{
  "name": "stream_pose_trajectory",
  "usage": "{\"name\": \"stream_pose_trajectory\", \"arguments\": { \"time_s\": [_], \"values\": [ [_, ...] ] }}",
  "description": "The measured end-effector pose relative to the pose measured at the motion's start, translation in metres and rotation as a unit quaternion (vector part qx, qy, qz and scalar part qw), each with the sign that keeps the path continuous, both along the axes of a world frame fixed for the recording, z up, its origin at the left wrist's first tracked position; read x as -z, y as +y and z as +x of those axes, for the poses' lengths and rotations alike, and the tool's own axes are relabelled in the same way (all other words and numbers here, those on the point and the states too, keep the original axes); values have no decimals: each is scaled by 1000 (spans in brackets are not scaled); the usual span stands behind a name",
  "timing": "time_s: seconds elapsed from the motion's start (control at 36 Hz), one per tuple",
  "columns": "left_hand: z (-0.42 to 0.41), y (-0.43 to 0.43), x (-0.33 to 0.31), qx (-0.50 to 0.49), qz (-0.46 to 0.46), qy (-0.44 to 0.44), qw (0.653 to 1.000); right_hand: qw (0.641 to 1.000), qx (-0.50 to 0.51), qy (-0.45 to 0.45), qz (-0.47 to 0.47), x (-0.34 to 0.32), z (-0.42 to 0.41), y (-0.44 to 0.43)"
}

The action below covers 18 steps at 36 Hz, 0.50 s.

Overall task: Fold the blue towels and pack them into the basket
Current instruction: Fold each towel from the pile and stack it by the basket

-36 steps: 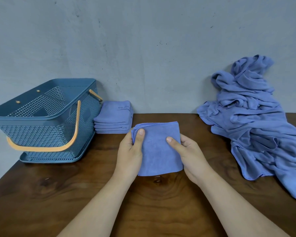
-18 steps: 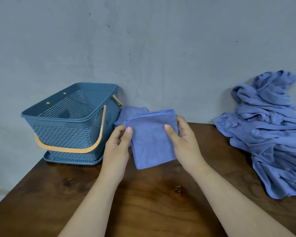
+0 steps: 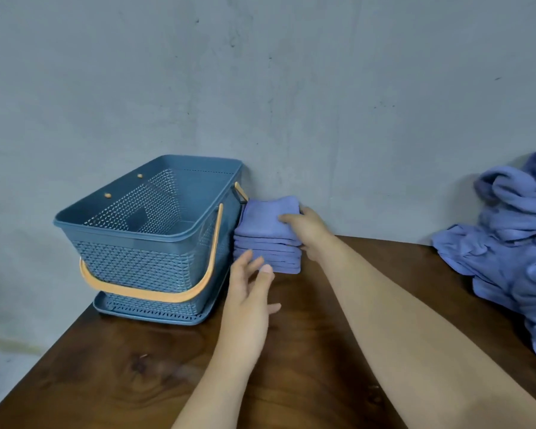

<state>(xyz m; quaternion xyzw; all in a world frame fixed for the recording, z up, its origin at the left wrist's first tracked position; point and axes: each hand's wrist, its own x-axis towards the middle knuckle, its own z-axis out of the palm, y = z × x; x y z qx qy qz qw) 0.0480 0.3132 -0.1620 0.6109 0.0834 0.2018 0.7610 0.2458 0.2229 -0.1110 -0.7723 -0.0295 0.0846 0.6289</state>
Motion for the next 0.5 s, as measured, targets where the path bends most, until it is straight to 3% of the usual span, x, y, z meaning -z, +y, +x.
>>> {"name": "stream_pose_trajectory", "arguments": {
  "time_s": [0.28,0.36,0.5],
  "values": [
    [11,-2,10,-18,-16,67,997,998,4,57,-18,-11,2,7],
    [11,-3,11,-9,-15,70,997,1000,1,23,-17,-15,-3,9],
    [12,-2,11,-18,-27,82,996,993,-12,-63,-95,-8,-23,-5]
  ]
}}
